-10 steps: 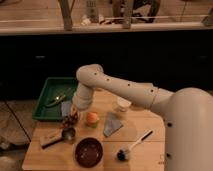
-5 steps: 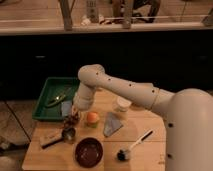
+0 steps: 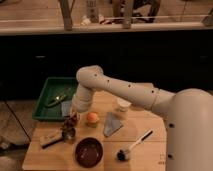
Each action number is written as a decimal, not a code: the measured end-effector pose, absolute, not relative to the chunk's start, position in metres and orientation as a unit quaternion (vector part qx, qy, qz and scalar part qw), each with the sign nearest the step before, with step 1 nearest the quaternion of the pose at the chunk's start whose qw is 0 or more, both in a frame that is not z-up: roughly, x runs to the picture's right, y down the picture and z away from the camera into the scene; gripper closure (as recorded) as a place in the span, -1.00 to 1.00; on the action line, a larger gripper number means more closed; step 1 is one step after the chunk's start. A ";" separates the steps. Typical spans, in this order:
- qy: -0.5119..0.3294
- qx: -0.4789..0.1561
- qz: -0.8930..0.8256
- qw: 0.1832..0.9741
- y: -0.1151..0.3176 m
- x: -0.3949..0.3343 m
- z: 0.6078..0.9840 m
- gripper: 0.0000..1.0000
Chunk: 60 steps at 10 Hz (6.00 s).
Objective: Place grapes in metal cup
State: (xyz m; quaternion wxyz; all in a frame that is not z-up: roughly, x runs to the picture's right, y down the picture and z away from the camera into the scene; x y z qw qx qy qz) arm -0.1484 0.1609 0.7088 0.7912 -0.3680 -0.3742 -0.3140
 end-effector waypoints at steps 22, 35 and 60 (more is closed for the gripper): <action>-0.365 -0.361 -0.323 0.795 0.193 -0.180 0.710 -0.60; -0.376 -0.357 -0.328 0.790 0.183 -0.174 0.714 -0.60; -0.382 -0.350 -0.333 0.788 0.181 -0.172 0.714 -0.60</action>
